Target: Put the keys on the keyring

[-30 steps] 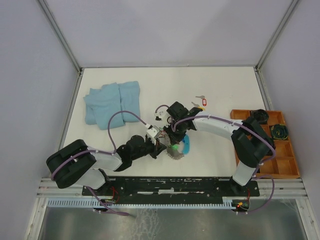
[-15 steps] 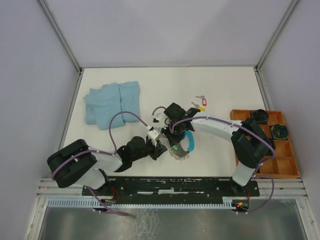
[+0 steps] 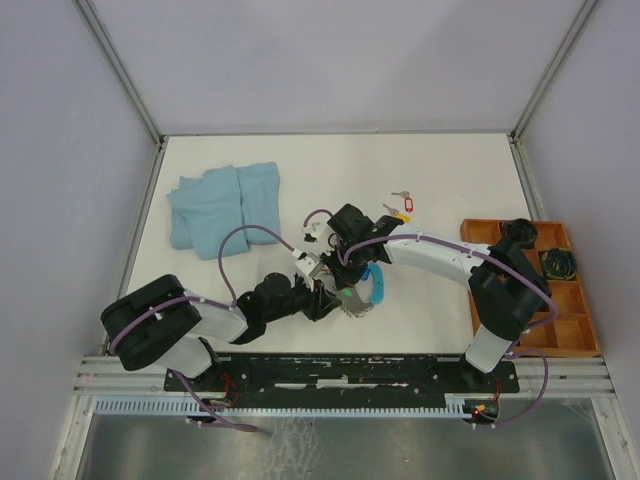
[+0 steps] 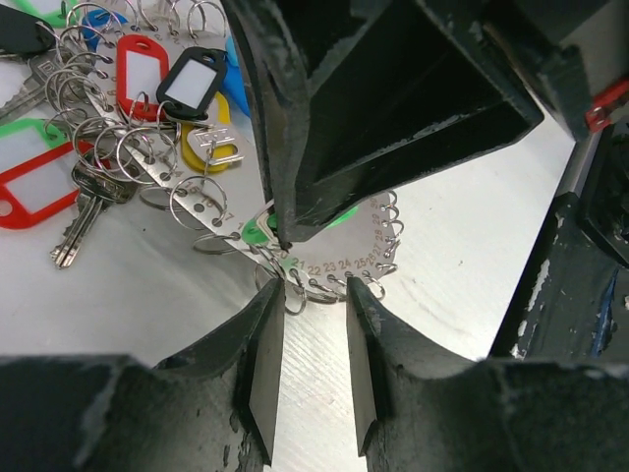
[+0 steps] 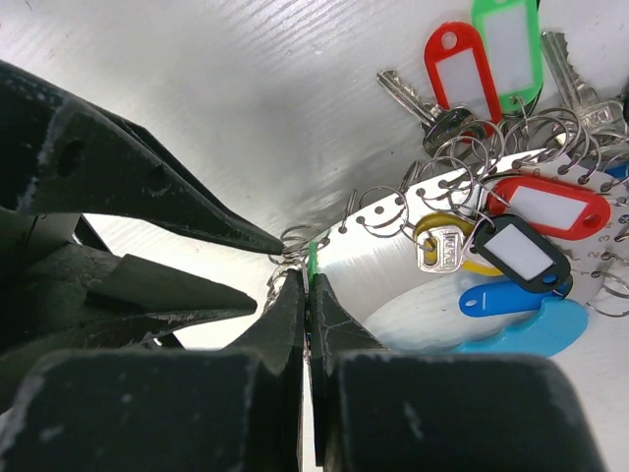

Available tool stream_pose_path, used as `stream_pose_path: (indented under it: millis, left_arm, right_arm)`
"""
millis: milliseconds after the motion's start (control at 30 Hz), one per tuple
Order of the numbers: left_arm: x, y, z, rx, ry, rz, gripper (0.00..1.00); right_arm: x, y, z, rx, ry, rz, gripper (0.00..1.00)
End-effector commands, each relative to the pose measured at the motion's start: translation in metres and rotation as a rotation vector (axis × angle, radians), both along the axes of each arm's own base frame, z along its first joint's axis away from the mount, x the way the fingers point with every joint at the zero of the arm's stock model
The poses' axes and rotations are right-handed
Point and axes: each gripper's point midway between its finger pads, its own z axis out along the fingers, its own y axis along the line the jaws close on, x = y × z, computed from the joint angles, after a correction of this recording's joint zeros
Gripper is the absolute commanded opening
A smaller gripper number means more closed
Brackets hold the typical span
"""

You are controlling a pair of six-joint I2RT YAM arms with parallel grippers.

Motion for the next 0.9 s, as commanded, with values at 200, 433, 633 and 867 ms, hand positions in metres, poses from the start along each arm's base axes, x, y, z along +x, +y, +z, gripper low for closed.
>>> stream_pose_path:
  millis: [200, 433, 633, 867]
  left_arm:
    - [0.024, -0.003, 0.013, -0.048, 0.006, 0.134, 0.39]
    - [0.036, 0.001, 0.01, -0.003, -0.014, 0.188, 0.38]
    - [0.044, 0.011, 0.003, 0.042, -0.021, 0.249, 0.35]
    - [0.045, 0.015, -0.002, 0.065, -0.022, 0.26, 0.33]
  right_arm:
    - [-0.004, 0.024, 0.026, 0.107, -0.038, 0.06, 0.01]
    - [-0.01, 0.024, 0.026, 0.115, -0.027, 0.068, 0.01]
    - [-0.012, 0.024, 0.028, 0.124, -0.027, 0.073, 0.01]
    - [-0.012, 0.021, 0.03, 0.122, -0.042, 0.066, 0.01]
